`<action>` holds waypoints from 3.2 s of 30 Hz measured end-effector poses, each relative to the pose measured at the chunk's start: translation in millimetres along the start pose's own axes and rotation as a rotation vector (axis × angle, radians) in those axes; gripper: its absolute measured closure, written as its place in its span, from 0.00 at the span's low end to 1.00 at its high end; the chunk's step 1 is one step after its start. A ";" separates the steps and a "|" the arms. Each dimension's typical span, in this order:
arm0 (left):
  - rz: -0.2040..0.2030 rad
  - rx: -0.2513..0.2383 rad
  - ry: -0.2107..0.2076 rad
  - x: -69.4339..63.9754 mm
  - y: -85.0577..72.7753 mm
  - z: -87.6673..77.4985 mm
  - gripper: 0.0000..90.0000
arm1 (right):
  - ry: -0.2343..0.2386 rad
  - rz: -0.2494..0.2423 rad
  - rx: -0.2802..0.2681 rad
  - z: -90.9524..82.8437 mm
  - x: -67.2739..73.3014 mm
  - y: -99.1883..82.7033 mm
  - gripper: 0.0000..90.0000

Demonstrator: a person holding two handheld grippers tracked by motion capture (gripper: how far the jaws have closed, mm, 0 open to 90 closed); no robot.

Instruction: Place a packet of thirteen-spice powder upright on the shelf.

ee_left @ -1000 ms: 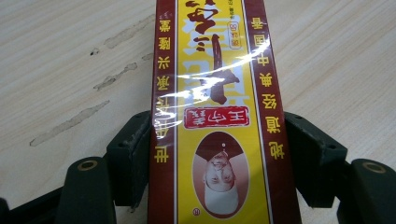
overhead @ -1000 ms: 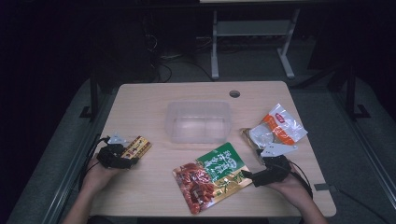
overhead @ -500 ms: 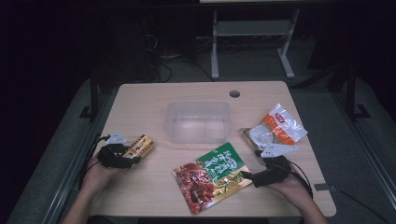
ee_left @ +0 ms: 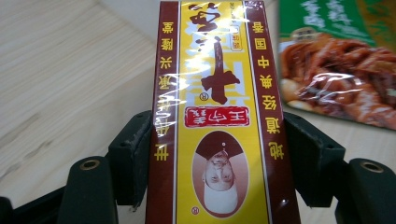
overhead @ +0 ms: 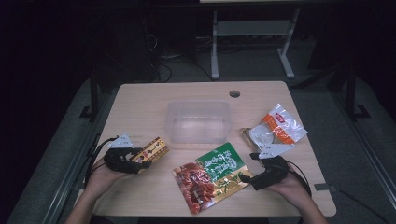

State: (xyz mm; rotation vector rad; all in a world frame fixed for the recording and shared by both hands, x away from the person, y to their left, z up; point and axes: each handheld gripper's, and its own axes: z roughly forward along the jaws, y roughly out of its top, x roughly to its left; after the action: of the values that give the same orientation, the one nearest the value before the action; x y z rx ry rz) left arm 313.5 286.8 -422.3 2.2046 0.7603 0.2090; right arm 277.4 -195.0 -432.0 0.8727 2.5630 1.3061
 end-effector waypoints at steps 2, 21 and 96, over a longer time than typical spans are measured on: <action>0.005 -0.005 -0.011 -2.8 1.5 1.2 0.35 | 0.007 0.002 -0.001 0.4 -0.5 0.0 0.07; 0.167 -0.042 -0.203 -42.4 42.0 29.9 0.35 | 0.220 -0.102 -0.034 17.6 -3.8 29.2 0.11; 0.318 -0.134 -0.504 -71.6 60.5 56.9 0.35 | 0.478 -0.268 -0.129 56.7 27.8 81.9 0.34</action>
State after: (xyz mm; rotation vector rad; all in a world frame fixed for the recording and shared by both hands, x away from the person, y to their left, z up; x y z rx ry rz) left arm 304.6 178.2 -410.8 2.1095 0.1145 -0.1361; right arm 310.7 -102.7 -399.4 0.1929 2.7566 1.7319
